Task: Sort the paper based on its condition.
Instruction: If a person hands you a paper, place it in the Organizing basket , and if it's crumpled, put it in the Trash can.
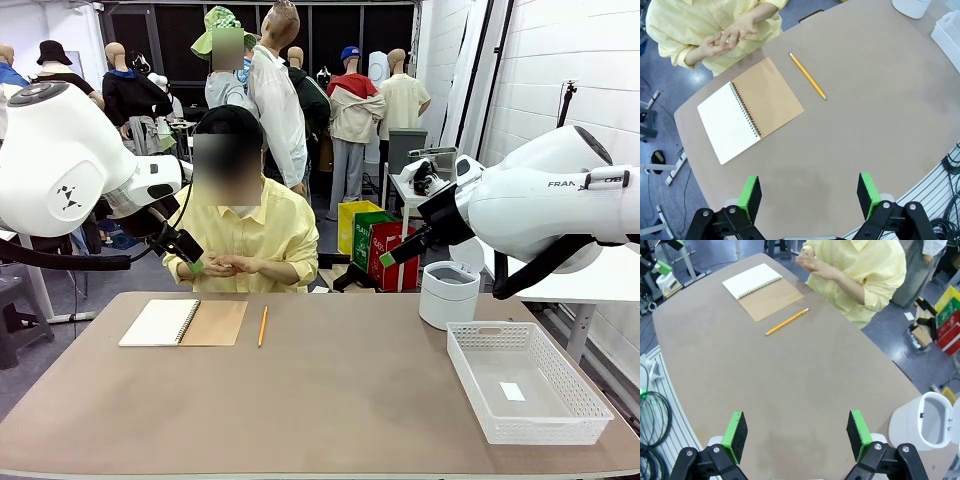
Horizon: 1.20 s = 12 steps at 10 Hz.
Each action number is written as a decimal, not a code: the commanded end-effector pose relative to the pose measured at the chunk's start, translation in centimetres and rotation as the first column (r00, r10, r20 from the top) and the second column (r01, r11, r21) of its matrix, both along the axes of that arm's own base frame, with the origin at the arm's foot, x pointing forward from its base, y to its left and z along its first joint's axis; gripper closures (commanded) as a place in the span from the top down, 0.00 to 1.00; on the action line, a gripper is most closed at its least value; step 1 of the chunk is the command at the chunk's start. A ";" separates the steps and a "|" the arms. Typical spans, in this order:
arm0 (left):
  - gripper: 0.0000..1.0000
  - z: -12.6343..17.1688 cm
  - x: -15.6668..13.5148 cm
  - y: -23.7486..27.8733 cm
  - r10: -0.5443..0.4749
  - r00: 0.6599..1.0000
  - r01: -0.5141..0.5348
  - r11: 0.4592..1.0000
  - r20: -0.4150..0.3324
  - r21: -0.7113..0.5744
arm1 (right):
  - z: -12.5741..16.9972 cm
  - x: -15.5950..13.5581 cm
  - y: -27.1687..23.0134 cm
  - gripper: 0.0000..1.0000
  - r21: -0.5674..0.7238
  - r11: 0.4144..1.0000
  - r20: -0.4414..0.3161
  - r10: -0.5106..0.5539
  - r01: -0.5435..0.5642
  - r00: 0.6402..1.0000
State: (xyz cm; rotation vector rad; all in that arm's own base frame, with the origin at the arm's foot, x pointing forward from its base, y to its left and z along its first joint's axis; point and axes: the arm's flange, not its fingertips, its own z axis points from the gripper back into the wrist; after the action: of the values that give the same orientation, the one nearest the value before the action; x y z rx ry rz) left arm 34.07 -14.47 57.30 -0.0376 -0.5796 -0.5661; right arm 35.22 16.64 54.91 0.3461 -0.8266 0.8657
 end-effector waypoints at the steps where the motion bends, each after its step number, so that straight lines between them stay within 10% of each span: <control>1: 1.00 -0.2 0.1 0.1 -0.008 1.000 0.008 1.000 0.011 -0.001 | -0.1 -0.1 0.0 1.00 0.003 1.000 -0.007 0.002 -0.002 1.000; 12: 1.00 -0.2 0.1 0.1 -0.008 1.000 0.008 1.000 0.011 -0.001 | -0.1 -0.1 0.0 1.00 0.003 1.000 -0.007 0.002 -0.002 1.000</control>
State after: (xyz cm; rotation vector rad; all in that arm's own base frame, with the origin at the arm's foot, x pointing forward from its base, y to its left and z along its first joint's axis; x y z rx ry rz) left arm 34.07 -14.47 57.30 -0.0376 -0.5797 -0.5661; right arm 35.22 16.64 54.91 0.3461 -0.8266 0.8657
